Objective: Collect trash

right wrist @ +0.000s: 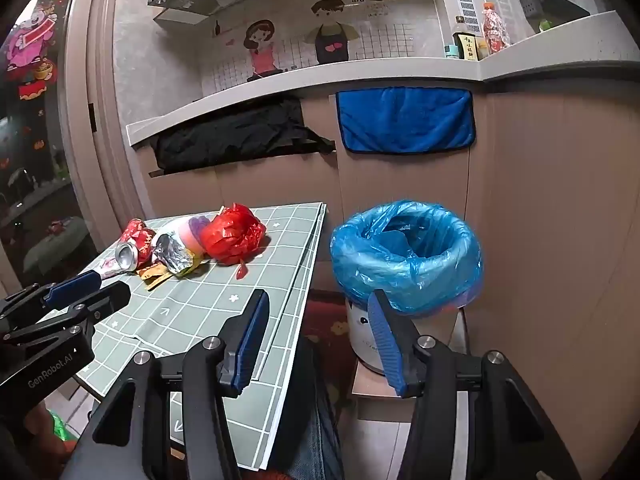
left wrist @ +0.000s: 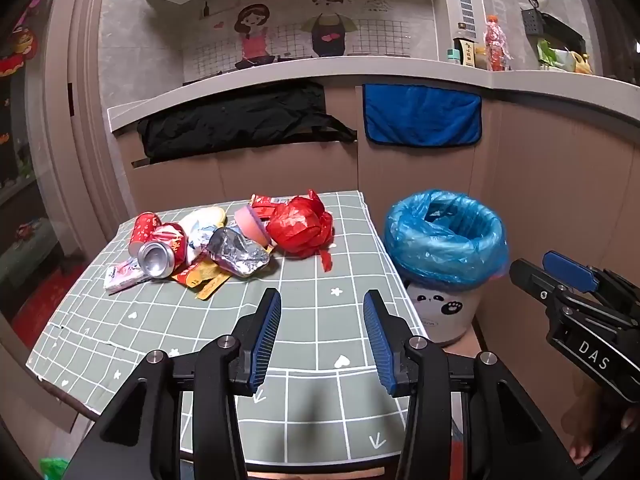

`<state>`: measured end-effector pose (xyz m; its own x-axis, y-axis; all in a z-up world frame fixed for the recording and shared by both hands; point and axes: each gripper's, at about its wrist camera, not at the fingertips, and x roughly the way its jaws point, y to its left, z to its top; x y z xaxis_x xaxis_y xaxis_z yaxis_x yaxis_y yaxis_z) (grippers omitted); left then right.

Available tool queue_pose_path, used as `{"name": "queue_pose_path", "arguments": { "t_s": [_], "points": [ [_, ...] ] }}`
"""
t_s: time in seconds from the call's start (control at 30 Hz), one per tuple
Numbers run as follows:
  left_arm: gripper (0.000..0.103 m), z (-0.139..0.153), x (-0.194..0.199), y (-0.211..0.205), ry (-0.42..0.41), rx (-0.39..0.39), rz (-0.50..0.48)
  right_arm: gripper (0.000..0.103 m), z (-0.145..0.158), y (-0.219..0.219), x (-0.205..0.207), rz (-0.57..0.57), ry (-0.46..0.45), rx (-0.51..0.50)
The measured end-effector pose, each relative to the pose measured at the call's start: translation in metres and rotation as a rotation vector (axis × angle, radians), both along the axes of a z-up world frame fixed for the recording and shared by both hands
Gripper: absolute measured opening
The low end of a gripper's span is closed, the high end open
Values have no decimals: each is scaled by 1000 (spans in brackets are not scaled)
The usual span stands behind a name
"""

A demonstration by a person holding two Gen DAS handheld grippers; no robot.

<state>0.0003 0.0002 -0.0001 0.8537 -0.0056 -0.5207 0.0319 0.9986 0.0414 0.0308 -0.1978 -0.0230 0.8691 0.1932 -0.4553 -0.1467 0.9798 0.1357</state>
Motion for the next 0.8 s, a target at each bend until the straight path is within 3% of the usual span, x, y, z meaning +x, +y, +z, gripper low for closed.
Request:
{"name": "queue_pose_path", "arguments": {
  "t_s": [0.8],
  "points": [
    [44, 5, -5, 11, -19, -18, 19, 48, 3, 3, -4, -8, -22, -18]
  ]
}}
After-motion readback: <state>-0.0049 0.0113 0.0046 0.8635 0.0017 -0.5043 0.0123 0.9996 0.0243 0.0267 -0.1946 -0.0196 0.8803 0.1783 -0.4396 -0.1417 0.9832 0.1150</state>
